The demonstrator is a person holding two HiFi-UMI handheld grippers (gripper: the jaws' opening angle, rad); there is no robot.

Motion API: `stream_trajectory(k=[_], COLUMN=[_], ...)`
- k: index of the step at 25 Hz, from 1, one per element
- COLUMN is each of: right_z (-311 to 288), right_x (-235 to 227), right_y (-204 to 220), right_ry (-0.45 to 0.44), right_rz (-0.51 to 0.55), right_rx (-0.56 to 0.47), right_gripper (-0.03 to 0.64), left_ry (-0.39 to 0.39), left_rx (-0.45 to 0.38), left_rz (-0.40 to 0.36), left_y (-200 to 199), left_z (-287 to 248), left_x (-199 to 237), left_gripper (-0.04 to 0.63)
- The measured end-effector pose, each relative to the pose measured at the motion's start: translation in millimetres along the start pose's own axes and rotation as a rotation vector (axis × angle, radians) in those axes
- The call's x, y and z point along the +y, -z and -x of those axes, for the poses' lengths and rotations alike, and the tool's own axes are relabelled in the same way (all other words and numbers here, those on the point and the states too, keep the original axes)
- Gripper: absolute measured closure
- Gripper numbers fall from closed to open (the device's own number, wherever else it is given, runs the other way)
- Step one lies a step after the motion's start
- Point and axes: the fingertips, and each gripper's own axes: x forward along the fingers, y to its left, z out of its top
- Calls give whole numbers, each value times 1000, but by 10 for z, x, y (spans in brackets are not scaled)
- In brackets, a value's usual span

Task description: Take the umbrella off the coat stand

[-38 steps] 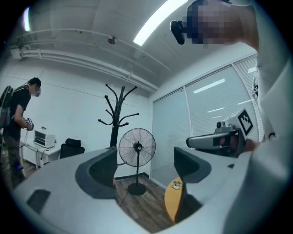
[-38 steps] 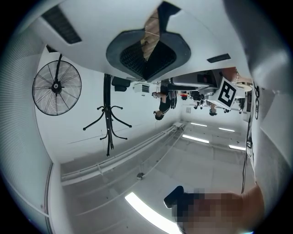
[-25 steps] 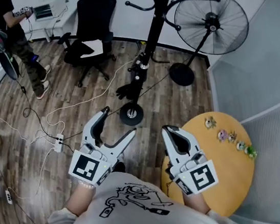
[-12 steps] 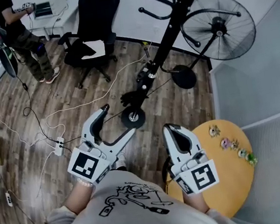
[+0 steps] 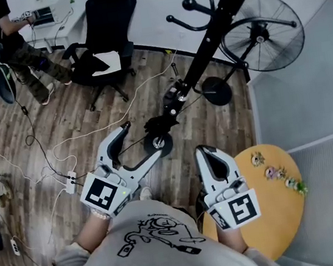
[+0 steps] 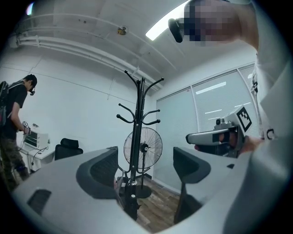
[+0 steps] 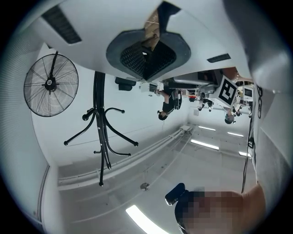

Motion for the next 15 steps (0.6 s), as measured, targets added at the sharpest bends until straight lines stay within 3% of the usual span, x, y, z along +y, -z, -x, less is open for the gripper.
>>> stream_trajectory(k=[15], right_z=[-246], right_x=[-211], right_y=[44], right_ry=[91], right_rz=[-15], right_rx=[6], right_gripper=[600], left_ry=[88], left_rx=[29], left_rz=[16], left_y=[183], left_z=[-348], left_x=[249], left_gripper=[218])
